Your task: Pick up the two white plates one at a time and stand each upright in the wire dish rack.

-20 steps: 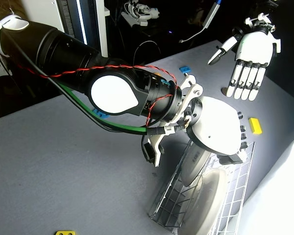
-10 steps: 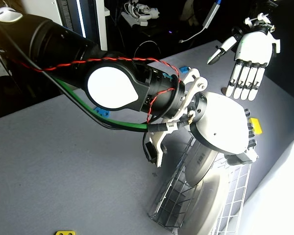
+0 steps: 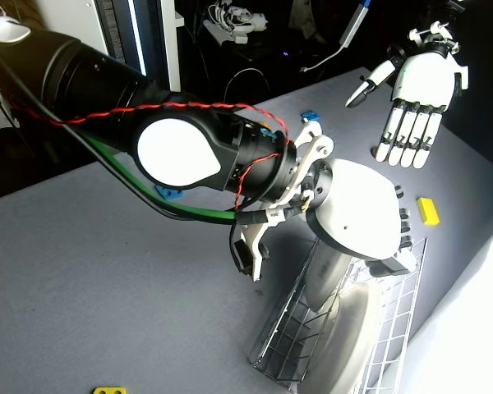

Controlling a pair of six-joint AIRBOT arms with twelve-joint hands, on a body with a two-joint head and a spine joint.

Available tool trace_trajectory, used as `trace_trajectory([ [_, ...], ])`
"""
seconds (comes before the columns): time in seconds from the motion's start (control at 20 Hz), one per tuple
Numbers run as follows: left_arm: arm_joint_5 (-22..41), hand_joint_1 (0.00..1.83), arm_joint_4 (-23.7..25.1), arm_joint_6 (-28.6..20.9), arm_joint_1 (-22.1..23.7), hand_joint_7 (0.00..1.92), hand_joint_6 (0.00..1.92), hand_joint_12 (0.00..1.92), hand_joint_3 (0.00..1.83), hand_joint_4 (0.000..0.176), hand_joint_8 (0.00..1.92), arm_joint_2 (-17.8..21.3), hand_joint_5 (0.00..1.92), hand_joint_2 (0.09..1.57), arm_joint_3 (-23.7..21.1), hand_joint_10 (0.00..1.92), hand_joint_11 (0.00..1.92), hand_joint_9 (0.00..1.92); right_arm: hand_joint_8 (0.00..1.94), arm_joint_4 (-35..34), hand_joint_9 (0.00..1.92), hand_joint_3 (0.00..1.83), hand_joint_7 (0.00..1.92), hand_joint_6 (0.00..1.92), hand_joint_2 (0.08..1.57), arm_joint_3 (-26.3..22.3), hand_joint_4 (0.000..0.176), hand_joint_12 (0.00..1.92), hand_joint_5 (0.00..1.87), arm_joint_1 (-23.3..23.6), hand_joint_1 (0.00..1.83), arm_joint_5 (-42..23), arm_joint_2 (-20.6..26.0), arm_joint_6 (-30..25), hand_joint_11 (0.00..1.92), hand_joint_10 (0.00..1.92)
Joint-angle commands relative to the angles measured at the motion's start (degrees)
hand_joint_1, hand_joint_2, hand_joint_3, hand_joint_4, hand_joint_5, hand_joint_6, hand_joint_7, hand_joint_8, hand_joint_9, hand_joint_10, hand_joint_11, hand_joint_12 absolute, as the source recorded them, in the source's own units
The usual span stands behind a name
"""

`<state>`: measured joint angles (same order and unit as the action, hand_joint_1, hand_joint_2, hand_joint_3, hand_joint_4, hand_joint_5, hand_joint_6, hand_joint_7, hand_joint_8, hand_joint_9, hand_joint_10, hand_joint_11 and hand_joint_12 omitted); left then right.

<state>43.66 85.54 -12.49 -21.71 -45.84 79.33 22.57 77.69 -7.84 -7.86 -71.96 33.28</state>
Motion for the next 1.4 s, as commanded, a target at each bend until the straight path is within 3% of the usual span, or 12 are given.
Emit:
trace_trajectory([
  [0.0, 1.1, 0.00, -3.6, -0.2, 0.5, 0.14, 0.00, 0.16, 0.00, 0.000, 0.00, 0.7, 0.15, 1.05, -0.1, 0.00, 0.00, 0.10, 0.00, -0.4, 0.68, 0.00, 0.78, 0.00, 1.07, -0.1, 0.000, 1.37, 0.71, 0.3, 1.19, -6.5, 0.4, 0.2, 0.23, 0.31],
  [0.5, 1.5, 0.00, -3.6, -0.5, 0.5, 0.17, 0.01, 0.22, 0.00, 0.000, 0.01, 0.7, 0.18, 1.04, -0.3, 0.01, 0.00, 0.14, 0.00, -0.3, 0.60, 0.00, 0.70, 0.00, 1.07, -0.1, 0.000, 1.37, 0.65, 1.4, 1.16, -6.7, 0.7, 0.5, 0.18, 0.32],
  [0.7, 1.7, 0.00, -3.6, -0.7, 0.5, 0.12, 0.00, 0.06, 0.00, 0.000, 0.00, 0.7, 0.13, 1.03, -0.4, 0.00, 0.00, 0.08, 0.00, 0.3, 0.54, 0.00, 0.62, 0.00, 1.08, -0.1, 0.000, 1.38, 0.56, 2.7, 1.12, -6.6, 1.0, 0.6, 0.12, 0.29],
  [0.85, 2.0, 0.00, -3.6, -0.9, 0.5, 0.20, 0.01, 0.31, 0.00, 0.000, 0.01, 0.8, 0.20, 1.04, -0.6, 0.01, 0.00, 0.17, 0.00, 0.4, 0.52, 0.01, 0.59, 0.00, 1.09, -0.1, 0.000, 1.37, 0.51, 3.7, 1.08, -6.4, 1.3, 0.6, 0.09, 0.27],
  [0.9, 2.1, 0.00, -3.6, -1.0, 0.5, 0.20, 0.00, 0.31, 0.00, 0.000, 0.00, 0.8, 0.20, 1.04, -0.6, 0.00, 0.00, 0.17, 0.00, 0.4, 0.50, 0.01, 0.57, 0.00, 1.10, -0.2, 0.000, 1.38, 0.49, 4.0, 1.07, -6.2, 1.5, 0.6, 0.07, 0.25],
  [1.15, 3.7, 0.00, -3.6, -1.8, 1.0, 0.11, 0.00, 0.05, 0.00, 0.000, 0.00, 1.0, 0.12, 1.05, -1.3, 0.00, 0.00, 0.08, 0.00, 0.4, 0.49, 0.00, 0.54, 0.01, 1.12, -3.7, 0.000, 1.37, 0.46, 4.0, 1.05, -6.2, 5.0, 0.4, 0.02, 0.20],
  [1.35, 4.2, 0.00, -3.6, -2.0, 1.2, 0.13, 0.00, 0.11, 0.00, 0.000, 0.00, 1.6, 0.15, 1.04, -2.8, 0.00, 0.00, 0.10, 0.00, 0.4, 0.47, 0.01, 0.51, 0.00, 1.13, -6.8, 0.000, 1.37, 0.41, 4.2, 1.02, -8.8, 8.9, -3.5, 0.00, 0.18],
])
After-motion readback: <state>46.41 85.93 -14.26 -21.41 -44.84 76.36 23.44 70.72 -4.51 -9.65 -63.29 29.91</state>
